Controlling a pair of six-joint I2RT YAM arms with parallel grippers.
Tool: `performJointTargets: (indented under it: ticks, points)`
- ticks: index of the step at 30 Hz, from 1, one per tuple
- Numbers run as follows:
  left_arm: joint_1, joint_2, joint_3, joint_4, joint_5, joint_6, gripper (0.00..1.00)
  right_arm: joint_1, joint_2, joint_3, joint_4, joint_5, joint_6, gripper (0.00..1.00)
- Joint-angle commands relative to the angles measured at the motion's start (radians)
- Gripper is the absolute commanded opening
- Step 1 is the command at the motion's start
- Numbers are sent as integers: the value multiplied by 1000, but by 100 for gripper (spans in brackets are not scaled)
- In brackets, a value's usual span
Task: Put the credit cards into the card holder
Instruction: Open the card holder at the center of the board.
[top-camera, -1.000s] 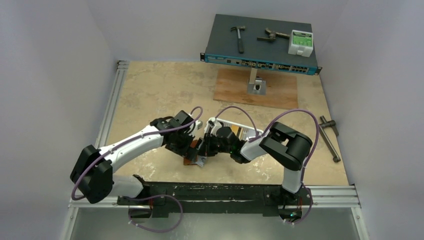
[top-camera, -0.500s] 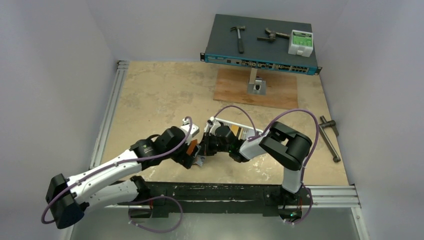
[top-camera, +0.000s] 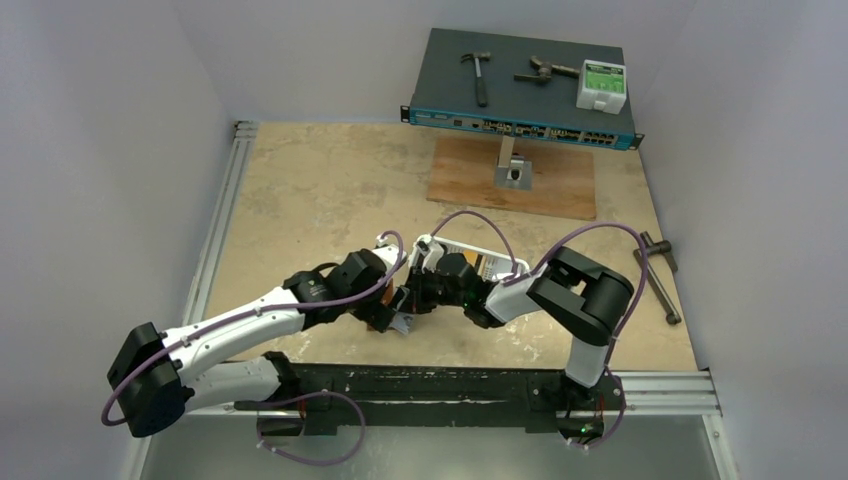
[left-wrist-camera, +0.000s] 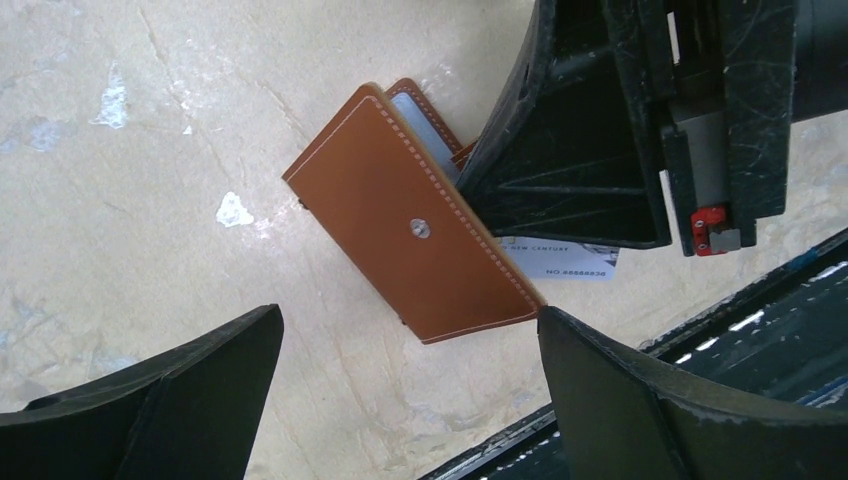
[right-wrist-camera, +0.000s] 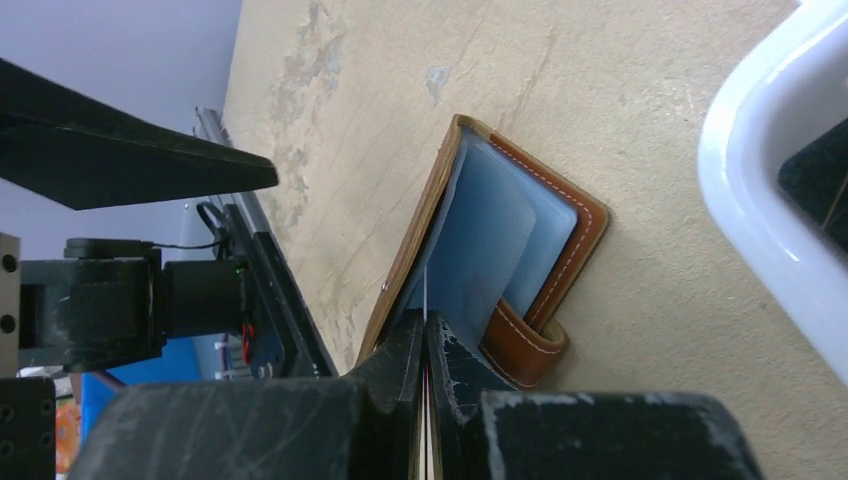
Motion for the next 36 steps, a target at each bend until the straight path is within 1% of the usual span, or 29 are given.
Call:
performJointTargets:
  ticks: [1,5,11,16,21,24,29,33,36]
  points:
    - [-2,4,7,62,66,-55,100,4,-45,-29,115,-54,-33,0]
    - [11,-8,-9,65,105,-84,100,4,-32,-48,205,-90,-26,0]
    - [28,8,-10,62,87,-91,100,4,15,-55,334,-145,-3,0]
    - [56,-2,1,19,71,-87,100,3,53,-46,381,-167,9,0]
    - [97,-26,-2,-12,85,-68,100,4,94,-19,381,-184,2,0]
    - [106,-35,4,-17,117,-50,100,2,130,-11,414,-185,19,0]
    - [117,-48,71,-34,144,47,100,2,166,10,398,-172,21,0]
    - [181,-74,88,-57,195,69,100,2,174,3,391,-160,25,0]
    - [231,-81,96,-23,218,110,100,2,170,-9,396,-150,28,0]
